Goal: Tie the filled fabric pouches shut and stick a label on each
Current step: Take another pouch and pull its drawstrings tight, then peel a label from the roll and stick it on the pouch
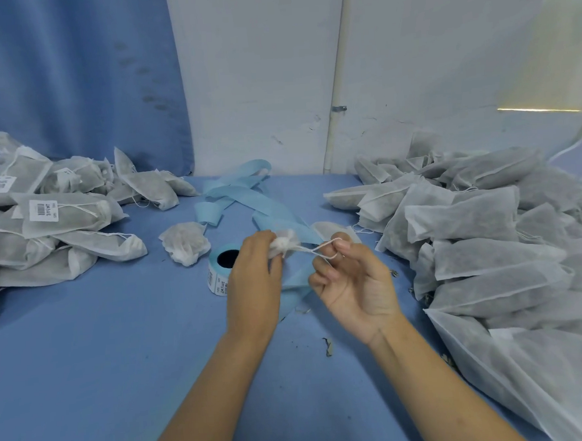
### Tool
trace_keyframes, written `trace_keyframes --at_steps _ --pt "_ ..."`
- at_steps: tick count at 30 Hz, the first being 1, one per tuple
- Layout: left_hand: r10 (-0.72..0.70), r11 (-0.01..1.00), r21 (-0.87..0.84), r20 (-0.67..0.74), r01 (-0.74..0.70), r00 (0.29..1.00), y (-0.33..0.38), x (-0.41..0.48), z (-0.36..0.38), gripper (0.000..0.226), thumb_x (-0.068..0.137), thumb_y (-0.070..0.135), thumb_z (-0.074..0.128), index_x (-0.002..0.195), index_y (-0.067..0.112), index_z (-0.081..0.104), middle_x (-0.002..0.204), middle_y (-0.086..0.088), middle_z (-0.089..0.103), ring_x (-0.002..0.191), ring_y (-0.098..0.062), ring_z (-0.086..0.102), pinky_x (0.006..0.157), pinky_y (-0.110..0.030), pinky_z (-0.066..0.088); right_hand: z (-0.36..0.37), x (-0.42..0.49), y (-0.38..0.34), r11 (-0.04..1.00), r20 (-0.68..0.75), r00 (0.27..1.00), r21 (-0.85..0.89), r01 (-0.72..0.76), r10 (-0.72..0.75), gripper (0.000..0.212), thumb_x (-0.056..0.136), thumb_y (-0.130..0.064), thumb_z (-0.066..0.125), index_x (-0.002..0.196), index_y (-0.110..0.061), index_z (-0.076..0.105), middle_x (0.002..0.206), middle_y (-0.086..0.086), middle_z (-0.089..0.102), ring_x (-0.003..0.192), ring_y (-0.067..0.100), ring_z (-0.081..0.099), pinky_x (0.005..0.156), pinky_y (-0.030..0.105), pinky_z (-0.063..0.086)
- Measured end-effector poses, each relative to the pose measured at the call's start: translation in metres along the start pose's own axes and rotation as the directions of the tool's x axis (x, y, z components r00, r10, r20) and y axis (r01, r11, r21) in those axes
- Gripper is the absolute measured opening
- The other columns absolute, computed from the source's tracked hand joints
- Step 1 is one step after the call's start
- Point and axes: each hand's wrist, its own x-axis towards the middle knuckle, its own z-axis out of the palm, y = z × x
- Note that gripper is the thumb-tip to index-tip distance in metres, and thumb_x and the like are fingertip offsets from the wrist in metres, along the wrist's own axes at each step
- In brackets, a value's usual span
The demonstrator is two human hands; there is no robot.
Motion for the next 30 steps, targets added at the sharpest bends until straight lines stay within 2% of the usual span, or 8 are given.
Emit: trace_keyframes --at_steps 6,11,14,18,22,26,28,30 --pt "-0.107 0.970 -0.237 -0.252 0.046 0.962 0.010 0.005 -0.005 0.022 0.093 0.001 0.048 0.098 0.021 0.056 0.077 0.018 0.055 0.069 0.003 0.048 0.064 -0.009 0.037 -0.004 0.003 0.004 0.975 -0.129 0.990 -0.219 0.035 -0.065 0.020 0.067 -0.004 0.072 0.063 -0.021 0.062 0.070 -0.003 0.063 0.052 0.009 0.047 0.052 0.017 0.041" --pt "-0.193 0.919 -0.387 -0.277 0.074 0.941 0.018 0.011 -0.004 0.031 0.097 0.003 0.045 0.093 0.033 0.053 0.079 0.030 0.060 0.072 0.008 0.053 0.066 -0.006 0.038 -0.006 0.004 0.010 0.863 -0.284 0.934 -0.504 0.046 -0.216 0.025 0.079 -0.009 0.071 0.059 -0.025 0.069 0.073 -0.009 0.064 0.070 0.007 0.054 0.069 0.022 0.040" --pt "-0.240 0.879 -0.463 -0.229 0.111 0.943 0.020 0.014 -0.001 0.028 0.096 0.002 0.044 0.096 0.027 0.057 0.081 0.029 0.061 0.077 0.007 0.055 0.069 -0.007 0.040 -0.007 0.004 0.013 0.862 -0.310 0.920 -0.503 0.053 -0.238 0.013 0.080 -0.011 0.070 0.070 -0.019 0.068 0.092 -0.001 0.066 0.088 0.014 0.057 0.084 0.028 0.042" --pt "-0.309 0.786 -0.588 -0.103 0.193 0.945 0.017 0.018 -0.003 0.034 0.092 -0.006 0.041 0.094 0.022 0.060 0.081 0.020 0.061 0.079 -0.002 0.056 0.073 -0.019 0.045 -0.006 0.005 0.013 0.887 -0.314 0.924 -0.458 0.055 -0.219 0.016 0.082 -0.011 0.070 0.069 -0.018 0.063 0.088 0.008 0.060 0.085 0.019 0.054 0.078 0.027 0.044" --pt "-0.364 0.530 -0.790 0.117 0.308 0.924 0.016 0.020 -0.005 0.039 0.086 -0.011 0.035 0.094 0.015 0.063 0.088 0.002 0.065 0.082 -0.012 0.060 0.068 -0.022 0.050 -0.005 0.005 0.015 0.886 -0.338 0.914 -0.461 0.047 -0.225 0.011 0.084 -0.011 0.070 0.075 -0.014 0.064 0.086 0.005 0.067 0.081 0.015 0.063 0.073 0.023 0.050" --pt "-0.252 0.238 -0.911 0.276 0.336 0.927 0.013 0.020 -0.010 0.038 0.079 0.010 0.040 0.109 0.007 0.063 0.095 -0.002 0.071 0.088 -0.014 0.065 0.074 -0.023 0.054 -0.003 0.005 0.016 0.931 -0.376 0.903 -0.359 0.063 -0.206 0.011 0.086 -0.009 0.068 0.076 -0.013 0.065 0.088 0.002 0.072 0.083 0.013 0.066 0.071 0.021 0.052" --pt "-0.254 0.269 -0.893 0.295 0.360 0.921 0.012 0.019 -0.009 0.056 0.069 0.013 0.043 0.124 0.011 0.054 0.096 0.004 0.070 0.088 -0.010 0.065 0.076 -0.024 0.053 -0.002 0.004 0.016 0.947 -0.396 0.897 -0.313 0.066 -0.194 0.009 0.087 -0.008 0.066 0.078 -0.012 0.065 0.089 0.002 0.072 0.083 0.013 0.066 0.069 0.020 0.053" --pt "-0.304 0.425 -0.815 0.283 0.395 0.910 0.015 0.015 -0.003 0.069 0.069 0.010 0.050 0.136 0.021 0.039 0.103 0.009 0.065 0.090 -0.006 0.063 0.080 -0.023 0.051 -0.001 0.004 0.017 0.958 -0.420 0.889 -0.281 0.062 -0.181 0.006 0.087 -0.008 0.066 0.082 -0.011 0.065 0.090 0.003 0.071 0.082 0.014 0.066 0.066 0.018 0.053"
